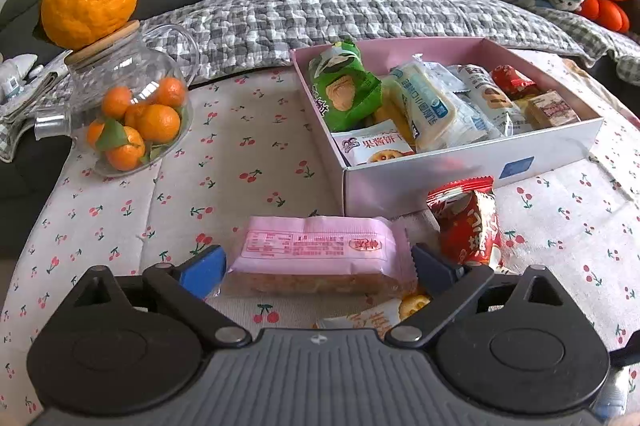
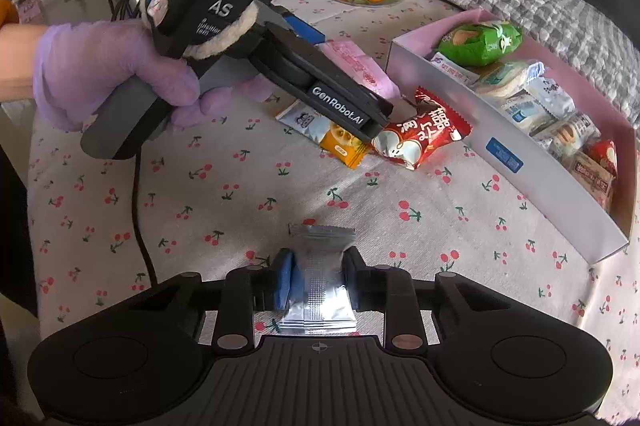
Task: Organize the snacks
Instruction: 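Grasp the pink wafer with the left tool while the right tool grasps the silver packet, then carry the wafer and silver packet into the pink box and open both tools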
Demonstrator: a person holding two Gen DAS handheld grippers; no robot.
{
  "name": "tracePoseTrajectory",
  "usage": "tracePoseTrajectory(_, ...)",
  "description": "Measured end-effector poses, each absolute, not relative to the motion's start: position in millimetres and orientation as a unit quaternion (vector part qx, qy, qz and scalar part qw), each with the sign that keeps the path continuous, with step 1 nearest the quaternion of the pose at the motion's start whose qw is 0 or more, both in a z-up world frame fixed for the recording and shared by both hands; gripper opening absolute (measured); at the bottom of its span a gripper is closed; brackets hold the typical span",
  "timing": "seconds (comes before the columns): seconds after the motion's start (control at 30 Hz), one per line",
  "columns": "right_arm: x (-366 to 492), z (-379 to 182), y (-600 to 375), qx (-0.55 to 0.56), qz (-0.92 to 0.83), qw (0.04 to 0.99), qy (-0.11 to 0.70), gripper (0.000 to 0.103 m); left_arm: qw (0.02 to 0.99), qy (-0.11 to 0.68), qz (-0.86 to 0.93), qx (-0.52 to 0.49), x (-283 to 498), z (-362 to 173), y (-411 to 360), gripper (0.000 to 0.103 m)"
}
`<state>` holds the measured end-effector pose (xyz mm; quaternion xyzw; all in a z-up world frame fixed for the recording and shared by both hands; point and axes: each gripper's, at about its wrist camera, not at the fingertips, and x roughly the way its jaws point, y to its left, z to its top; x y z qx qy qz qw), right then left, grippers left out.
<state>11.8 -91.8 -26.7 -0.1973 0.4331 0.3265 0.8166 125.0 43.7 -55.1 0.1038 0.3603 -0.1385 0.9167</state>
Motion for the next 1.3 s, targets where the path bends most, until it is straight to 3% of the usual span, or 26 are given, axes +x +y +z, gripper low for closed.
tracePoseTrajectory(0.4,27.1,-16.1,-105.8,-0.149,0.277,0.844,0.434,0.025,0.913,0.359,-0.162,0.106,121.8,-48.3,48.1,0.069)
tracePoseTrajectory(1.3,84.5,-1.7,-171.5,0.075,0.086,0.873,0.474,0.025,0.915,0.365,-0.153,0.077,112.4,-17.7,66.3,0.065)
